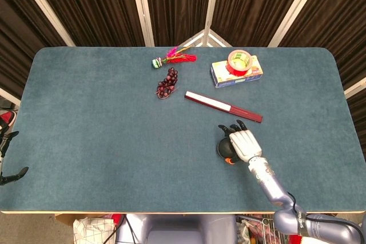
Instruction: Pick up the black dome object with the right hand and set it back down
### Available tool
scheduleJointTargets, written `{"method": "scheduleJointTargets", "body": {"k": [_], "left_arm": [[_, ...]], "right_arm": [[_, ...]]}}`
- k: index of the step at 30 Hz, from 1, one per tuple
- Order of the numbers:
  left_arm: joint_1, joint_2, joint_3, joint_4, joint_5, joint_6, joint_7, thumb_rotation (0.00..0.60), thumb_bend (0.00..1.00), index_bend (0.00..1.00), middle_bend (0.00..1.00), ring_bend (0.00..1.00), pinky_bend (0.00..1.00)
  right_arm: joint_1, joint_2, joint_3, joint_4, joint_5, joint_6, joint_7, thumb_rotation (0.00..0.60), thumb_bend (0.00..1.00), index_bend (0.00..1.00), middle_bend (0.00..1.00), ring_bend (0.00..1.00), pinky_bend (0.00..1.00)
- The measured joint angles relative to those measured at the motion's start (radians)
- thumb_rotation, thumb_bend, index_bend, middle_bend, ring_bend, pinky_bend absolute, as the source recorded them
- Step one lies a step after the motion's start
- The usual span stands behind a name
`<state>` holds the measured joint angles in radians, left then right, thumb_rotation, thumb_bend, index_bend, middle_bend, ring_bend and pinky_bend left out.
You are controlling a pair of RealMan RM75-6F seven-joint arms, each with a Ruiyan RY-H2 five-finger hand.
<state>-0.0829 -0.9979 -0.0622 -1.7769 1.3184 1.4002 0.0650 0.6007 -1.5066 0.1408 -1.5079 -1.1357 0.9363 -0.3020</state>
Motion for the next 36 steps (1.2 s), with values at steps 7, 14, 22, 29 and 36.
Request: {"method": "scheduleJointTargets", "body": {"k": [7,14,22,29,36], "left_arm": [[0.001,0.000,0.000,-0.001,0.000,0.002,0.000,0.600,0.31,0.14,0.00,0.00,0.09],[0.000,-0.001,0.001,-0.001,0.003,0.002,0.002,0.600,0.31,0.14,0.00,0.00,0.09],[0.002,-0.001,0.001,-0.002,0.003,0.004,0.004,0.600,0.31,0.14,0.00,0.00,0.09],[0.000,-0.003,0.002,-0.001,0.002,0.002,0.009,0.600,0.31,0.14,0.00,0.00,0.09],[0.000,-0.003,0.001,-0.001,0.001,0.002,0.008,0.600,0.31,0.14,0.00,0.00,0.09]], "right_arm": [[0.006,0.013,-0.001,-0.027,0.036,-0.003,-0.024,0.600,0.11,0.13,0.23,0.11,0.00],[0.008,0.026,0.002,-0.054,0.041,0.008,-0.020,0.600,0.11,0.13,0.24,0.11,0.00],[0.005,0.018,0.001,-0.045,0.030,0.034,-0.013,0.600,0.11,0.20,0.50,0.21,0.00],[0.004,0.008,0.002,-0.037,0.018,0.050,-0.005,0.600,0.11,0.28,0.57,0.26,0.00],[-0.003,0.024,0.026,-0.073,-0.024,0.081,0.073,0.600,0.11,0.29,0.57,0.26,0.00]]}}
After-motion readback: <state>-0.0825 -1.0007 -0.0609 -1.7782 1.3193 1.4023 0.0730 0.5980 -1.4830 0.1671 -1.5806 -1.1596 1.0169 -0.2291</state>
